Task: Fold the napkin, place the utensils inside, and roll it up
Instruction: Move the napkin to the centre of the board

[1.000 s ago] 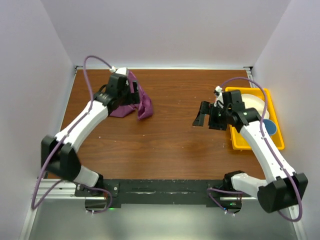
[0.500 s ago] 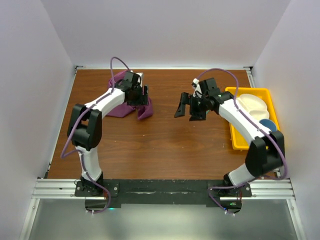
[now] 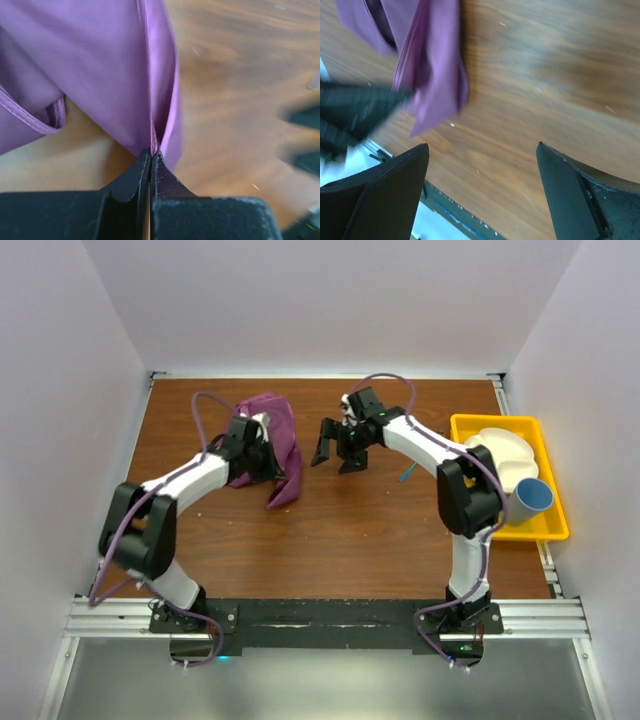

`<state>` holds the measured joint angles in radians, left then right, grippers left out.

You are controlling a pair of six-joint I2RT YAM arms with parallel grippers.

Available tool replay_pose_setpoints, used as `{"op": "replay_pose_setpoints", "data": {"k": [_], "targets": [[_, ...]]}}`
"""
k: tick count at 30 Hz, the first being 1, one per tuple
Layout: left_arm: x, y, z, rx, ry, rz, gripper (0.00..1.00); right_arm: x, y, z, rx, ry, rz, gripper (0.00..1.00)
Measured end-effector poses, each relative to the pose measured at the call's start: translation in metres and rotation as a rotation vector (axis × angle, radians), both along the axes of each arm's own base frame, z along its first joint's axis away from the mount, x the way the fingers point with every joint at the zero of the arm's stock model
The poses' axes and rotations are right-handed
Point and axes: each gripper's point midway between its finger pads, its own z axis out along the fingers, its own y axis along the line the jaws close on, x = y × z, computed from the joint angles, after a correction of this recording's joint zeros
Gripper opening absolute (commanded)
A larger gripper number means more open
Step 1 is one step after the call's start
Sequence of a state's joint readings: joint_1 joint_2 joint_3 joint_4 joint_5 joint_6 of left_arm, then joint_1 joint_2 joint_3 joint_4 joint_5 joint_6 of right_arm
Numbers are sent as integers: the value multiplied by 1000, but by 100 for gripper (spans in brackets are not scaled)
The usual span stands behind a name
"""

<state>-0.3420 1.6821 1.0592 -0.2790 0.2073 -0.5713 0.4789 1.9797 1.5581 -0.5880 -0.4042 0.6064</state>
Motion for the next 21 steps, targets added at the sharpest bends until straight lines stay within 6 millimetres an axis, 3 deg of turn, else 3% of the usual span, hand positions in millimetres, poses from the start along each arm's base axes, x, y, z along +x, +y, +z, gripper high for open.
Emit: {"op": "replay_pose_setpoints", "data": {"k": [6,10,11,13,14,15,18,21], "targets": [[-37,-4,33,-147,-46,49,0,-12,44,-37,-13,42,77,86],[-51,-3,39,-188,-46,62,0,-32,66,-56,-26,74,122,67],[-53,-3,40,-192,-43,64,0,-36,70,-58,-23,77,127,50],[-55,-3,42,-197,-45,63,0,-42,78,-59,-8,73,133,28],[-55,-3,44,-199,-49,63,0,-45,81,-61,-5,75,133,6],[-56,-2,45,-198,-50,65,0,-46,82,-62,-9,76,133,0],[-60,3,50,-183,-53,85,0,-39,75,-61,-32,66,116,0],[-66,15,67,-167,-91,128,0,-18,59,-53,-68,28,82,0]]}}
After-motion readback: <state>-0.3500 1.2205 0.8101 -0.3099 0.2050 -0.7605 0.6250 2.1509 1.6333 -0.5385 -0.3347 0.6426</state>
